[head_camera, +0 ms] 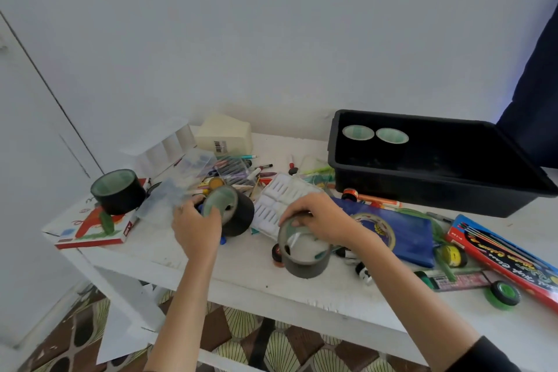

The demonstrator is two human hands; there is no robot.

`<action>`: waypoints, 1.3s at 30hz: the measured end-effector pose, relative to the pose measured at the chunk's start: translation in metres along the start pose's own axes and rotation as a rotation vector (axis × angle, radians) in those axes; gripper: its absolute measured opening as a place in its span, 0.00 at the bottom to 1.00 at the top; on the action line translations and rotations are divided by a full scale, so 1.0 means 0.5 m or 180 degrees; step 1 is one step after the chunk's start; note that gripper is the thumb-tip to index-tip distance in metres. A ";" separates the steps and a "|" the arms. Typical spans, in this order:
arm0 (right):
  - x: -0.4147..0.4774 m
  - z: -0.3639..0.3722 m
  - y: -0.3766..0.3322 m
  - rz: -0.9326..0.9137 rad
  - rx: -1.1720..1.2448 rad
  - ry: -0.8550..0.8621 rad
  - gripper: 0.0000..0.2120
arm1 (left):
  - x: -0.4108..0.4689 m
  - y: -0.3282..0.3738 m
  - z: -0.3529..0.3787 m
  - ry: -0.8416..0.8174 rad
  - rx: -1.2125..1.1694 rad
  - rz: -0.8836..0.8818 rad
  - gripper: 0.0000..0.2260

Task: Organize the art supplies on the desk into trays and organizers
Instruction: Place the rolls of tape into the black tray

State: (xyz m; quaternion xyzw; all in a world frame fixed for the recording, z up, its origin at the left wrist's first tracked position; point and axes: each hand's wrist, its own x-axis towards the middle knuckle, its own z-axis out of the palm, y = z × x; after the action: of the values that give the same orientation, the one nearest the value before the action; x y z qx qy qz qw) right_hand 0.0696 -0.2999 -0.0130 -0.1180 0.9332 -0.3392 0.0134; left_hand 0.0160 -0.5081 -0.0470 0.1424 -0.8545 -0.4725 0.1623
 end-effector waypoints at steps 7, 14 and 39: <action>0.035 0.026 -0.058 0.0031 -0.0154 0.0349 0.13 | 0.032 -0.057 -0.002 -0.0842 -0.0454 -0.0618 0.10; 0.027 0.016 -0.037 0.0562 -0.0063 0.1200 0.12 | 0.035 -0.028 -0.015 -0.0635 -0.0467 -0.0252 0.05; -0.047 -0.348 0.306 0.1487 0.0331 0.3328 0.12 | -0.027 0.385 0.355 -0.1366 -0.0668 0.1172 0.07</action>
State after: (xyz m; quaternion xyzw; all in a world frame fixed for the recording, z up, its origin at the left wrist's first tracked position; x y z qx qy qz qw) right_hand 0.0418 -0.0714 0.0223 0.2755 0.7992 -0.3859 -0.3693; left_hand -0.0622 -0.2688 0.0266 -0.1355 -0.8272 -0.5402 0.0748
